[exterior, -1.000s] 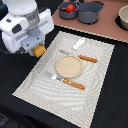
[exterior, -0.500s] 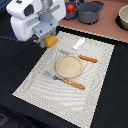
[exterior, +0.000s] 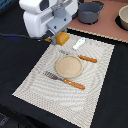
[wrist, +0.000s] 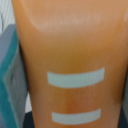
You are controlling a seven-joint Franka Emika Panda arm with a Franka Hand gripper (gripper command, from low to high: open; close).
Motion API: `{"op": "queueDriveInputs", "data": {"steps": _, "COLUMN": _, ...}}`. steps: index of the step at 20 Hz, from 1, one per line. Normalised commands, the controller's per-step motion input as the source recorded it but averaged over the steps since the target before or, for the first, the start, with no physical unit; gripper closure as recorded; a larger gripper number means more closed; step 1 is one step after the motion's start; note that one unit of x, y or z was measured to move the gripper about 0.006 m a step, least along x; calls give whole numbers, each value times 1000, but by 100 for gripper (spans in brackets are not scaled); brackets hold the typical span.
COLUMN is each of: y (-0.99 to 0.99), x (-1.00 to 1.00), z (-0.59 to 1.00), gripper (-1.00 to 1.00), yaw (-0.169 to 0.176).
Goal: Interact with the objects in diverse but meaningful ways.
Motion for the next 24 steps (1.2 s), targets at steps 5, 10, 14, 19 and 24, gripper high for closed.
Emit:
{"op": "queueDriveInputs", "data": {"steps": 5, "y": -65, "x": 1000, "z": 0, "gripper": 100, "yaw": -5}}
{"op": "queueDriveInputs", "data": {"steps": 10, "y": -83, "x": 993, "z": -6, "gripper": 100, "yaw": -7}}
{"op": "queueDriveInputs", "data": {"steps": 14, "y": -99, "x": 601, "z": -168, "gripper": 100, "yaw": -12}}
{"op": "queueDriveInputs", "data": {"steps": 19, "y": -59, "x": 338, "z": -263, "gripper": 100, "yaw": -2}}
{"op": "queueDriveInputs", "data": {"steps": 24, "y": -13, "x": 197, "z": -310, "gripper": 100, "yaw": 0}}
